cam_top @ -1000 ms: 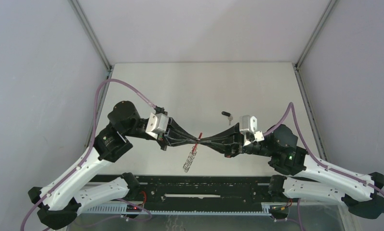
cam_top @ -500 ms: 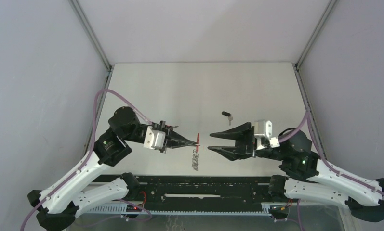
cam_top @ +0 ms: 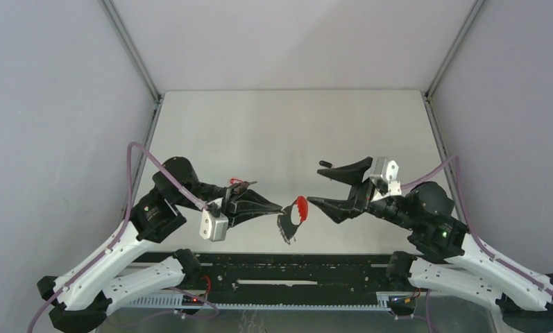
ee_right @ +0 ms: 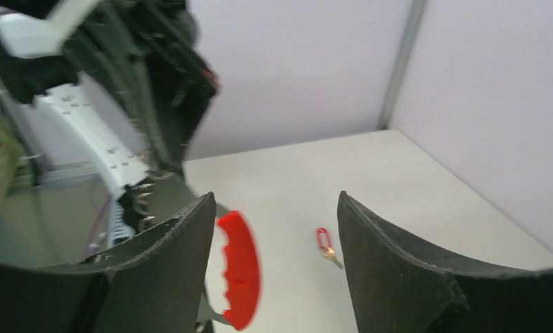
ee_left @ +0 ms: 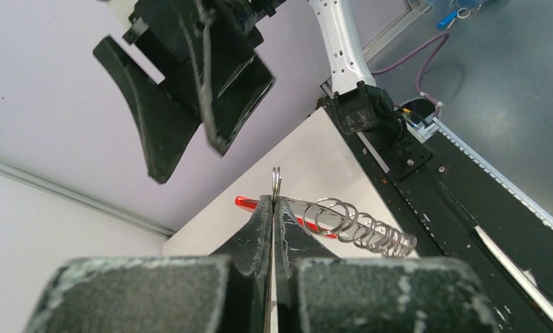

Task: Put the keys on the keyring

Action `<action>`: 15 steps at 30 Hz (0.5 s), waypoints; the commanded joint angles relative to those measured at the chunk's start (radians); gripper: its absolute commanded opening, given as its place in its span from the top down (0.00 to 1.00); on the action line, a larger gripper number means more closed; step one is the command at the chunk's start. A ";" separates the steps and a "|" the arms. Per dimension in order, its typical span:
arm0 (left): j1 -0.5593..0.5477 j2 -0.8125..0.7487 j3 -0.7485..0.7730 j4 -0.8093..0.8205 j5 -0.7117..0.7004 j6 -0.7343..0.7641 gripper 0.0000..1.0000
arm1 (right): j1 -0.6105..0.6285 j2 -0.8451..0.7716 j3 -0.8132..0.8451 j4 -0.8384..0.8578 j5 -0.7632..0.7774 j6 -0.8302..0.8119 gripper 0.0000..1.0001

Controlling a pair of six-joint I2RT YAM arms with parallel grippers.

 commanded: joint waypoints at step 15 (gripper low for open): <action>0.290 0.078 -0.083 0.174 -0.057 -0.422 1.00 | -0.564 0.478 0.029 -0.240 0.141 0.532 0.14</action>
